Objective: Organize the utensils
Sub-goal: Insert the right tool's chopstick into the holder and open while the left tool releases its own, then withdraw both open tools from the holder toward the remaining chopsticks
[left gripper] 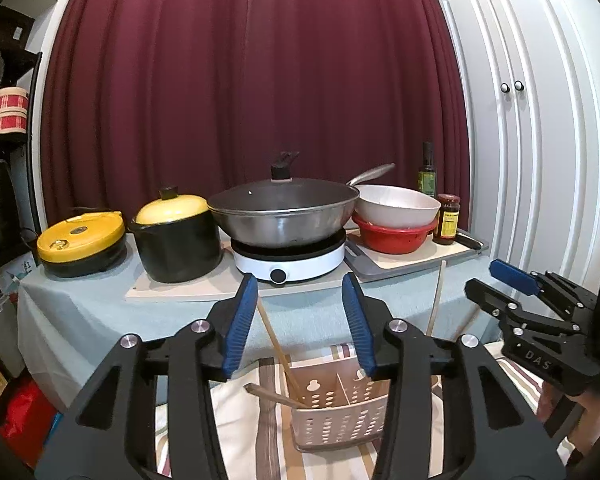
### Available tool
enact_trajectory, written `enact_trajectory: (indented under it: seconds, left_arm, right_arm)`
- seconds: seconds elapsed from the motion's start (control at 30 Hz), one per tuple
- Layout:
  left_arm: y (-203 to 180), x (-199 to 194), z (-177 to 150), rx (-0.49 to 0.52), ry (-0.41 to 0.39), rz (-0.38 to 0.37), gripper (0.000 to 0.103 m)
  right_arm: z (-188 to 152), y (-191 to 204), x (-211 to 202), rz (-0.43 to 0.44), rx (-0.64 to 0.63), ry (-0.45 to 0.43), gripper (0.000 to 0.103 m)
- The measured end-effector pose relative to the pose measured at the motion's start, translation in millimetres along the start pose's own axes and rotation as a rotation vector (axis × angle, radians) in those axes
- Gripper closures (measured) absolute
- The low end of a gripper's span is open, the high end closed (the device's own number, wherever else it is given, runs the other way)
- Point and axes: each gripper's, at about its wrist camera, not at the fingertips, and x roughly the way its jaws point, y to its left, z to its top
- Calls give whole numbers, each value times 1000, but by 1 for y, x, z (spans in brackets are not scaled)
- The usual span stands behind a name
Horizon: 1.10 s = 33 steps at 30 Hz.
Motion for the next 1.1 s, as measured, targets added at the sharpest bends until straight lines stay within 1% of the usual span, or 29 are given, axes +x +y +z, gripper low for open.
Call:
enact_trajectory:
  seconds: [0.1,0.23,0.27,0.53,0.6,0.67,0.9,1.1]
  left_arm:
    - [1,-12,2,6,-16,23,54]
    - [5,-29,2,1,-31,57,52]
    - [6,-33,2,0,-33,62,49]
    - [16,-60,0,-31,-29,107,46]
    - [18,-66,-1,-38,-29,119,43]
    - [20,-74,-2,-44,-28,131,42]
    - [25,-96,-20,-58,-1,161,38]
    - [29,-117,-47,-85,39,175,35]
  right_arm:
    - [3,1,-11,-13,-5,-11,53]
    - [7,1,-25,-29,1,-21,51]
    - [8,1,-28,-32,2,-24,51]
    - [11,5,-58,-64,-1,-37,47]
    - [11,6,-64,-71,-1,-38,46]
    - [11,6,-71,-77,3,-38,46]
    - [-1,8,-95,-95,19,-19,45]
    - [-28,10,-119,-96,42,26,45]
